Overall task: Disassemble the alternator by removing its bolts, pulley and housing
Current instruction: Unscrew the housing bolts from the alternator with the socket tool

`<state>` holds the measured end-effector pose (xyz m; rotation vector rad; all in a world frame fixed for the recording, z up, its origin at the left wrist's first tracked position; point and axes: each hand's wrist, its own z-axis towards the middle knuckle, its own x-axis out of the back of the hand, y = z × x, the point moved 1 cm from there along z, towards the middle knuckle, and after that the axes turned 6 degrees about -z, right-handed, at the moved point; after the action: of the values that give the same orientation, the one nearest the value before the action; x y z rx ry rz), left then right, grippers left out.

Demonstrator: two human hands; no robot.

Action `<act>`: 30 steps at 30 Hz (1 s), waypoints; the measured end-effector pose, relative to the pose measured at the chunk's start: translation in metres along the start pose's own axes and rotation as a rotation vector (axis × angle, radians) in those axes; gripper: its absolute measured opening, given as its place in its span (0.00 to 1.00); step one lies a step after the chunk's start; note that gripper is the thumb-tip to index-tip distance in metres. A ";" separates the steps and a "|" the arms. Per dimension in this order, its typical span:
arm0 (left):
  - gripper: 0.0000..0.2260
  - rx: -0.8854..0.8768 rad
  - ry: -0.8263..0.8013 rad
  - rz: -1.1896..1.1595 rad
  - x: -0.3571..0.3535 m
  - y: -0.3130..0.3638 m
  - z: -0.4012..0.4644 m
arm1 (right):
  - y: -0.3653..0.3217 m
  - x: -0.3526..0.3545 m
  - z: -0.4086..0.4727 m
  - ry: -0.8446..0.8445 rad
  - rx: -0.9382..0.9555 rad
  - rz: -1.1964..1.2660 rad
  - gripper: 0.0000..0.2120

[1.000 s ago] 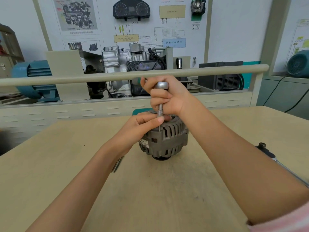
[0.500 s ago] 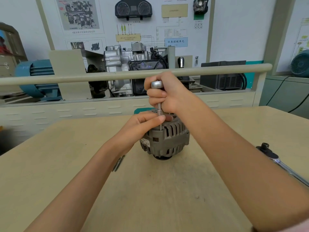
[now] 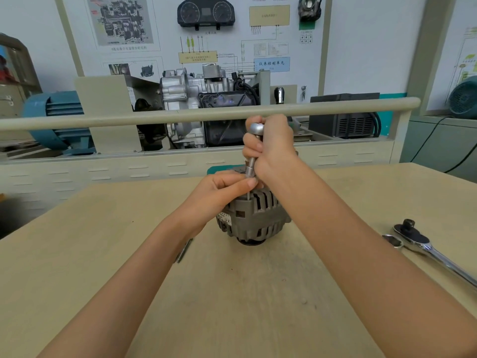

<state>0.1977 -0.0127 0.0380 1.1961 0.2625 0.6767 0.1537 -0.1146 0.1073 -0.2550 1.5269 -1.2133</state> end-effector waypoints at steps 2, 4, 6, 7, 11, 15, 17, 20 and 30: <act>0.12 0.011 -0.017 0.002 0.001 0.000 0.000 | -0.007 0.002 0.002 -0.249 -0.165 -0.049 0.15; 0.13 0.020 -0.042 -0.014 0.003 0.000 0.000 | -0.011 0.001 0.004 -0.456 -0.280 -0.129 0.13; 0.13 0.018 -0.061 -0.039 0.005 0.000 0.000 | -0.009 -0.005 0.004 -0.561 -0.320 -0.216 0.10; 0.14 0.017 -0.063 -0.052 0.005 0.000 -0.001 | -0.007 -0.008 0.003 -0.582 -0.335 -0.237 0.10; 0.13 0.006 -0.015 -0.067 0.003 -0.001 0.000 | -0.005 -0.010 0.000 -0.502 -0.327 -0.169 0.12; 0.12 -0.010 0.020 -0.059 0.000 -0.002 0.001 | 0.003 -0.007 -0.003 -0.077 -0.057 -0.048 0.14; 0.09 -0.011 0.036 -0.044 -0.001 -0.001 0.001 | 0.008 -0.009 -0.005 0.151 0.144 -0.046 0.11; 0.09 -0.014 0.027 -0.043 0.000 -0.001 0.000 | 0.008 -0.014 -0.008 0.092 0.104 -0.132 0.11; 0.14 0.028 -0.067 -0.101 0.005 -0.001 0.000 | -0.006 -0.010 0.000 -0.620 -0.420 -0.161 0.10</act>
<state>0.2024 -0.0099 0.0381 1.2215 0.2746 0.5459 0.1547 -0.1103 0.1174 -0.9543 1.2025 -0.8068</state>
